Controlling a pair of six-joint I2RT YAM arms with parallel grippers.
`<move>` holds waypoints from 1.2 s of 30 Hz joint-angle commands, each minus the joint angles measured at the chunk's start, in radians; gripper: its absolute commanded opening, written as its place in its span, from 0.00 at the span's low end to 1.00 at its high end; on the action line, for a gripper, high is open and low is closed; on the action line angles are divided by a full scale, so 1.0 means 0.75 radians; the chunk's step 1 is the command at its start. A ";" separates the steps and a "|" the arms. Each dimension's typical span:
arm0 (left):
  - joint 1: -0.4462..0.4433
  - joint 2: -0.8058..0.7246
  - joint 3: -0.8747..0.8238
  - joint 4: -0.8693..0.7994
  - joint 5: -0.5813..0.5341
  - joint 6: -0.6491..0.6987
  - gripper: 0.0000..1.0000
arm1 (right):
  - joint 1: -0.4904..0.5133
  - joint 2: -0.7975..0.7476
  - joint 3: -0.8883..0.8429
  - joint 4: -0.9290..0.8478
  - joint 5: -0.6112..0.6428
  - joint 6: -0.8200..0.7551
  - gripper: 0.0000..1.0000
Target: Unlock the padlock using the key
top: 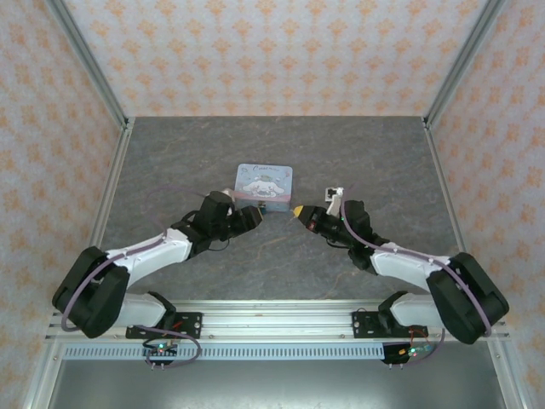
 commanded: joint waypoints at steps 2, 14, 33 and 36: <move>-0.001 0.144 0.075 0.053 -0.014 0.181 0.64 | -0.038 0.118 0.096 0.077 0.042 0.095 0.00; -0.001 0.411 0.153 0.256 -0.106 0.445 0.67 | -0.078 0.547 0.436 0.209 -0.021 0.251 0.00; -0.001 0.815 0.410 0.435 -0.046 0.558 0.64 | -0.175 0.778 0.493 0.246 -0.029 0.293 0.00; -0.001 0.865 0.431 0.509 0.021 0.508 0.64 | -0.176 0.785 0.497 0.228 -0.039 0.282 0.00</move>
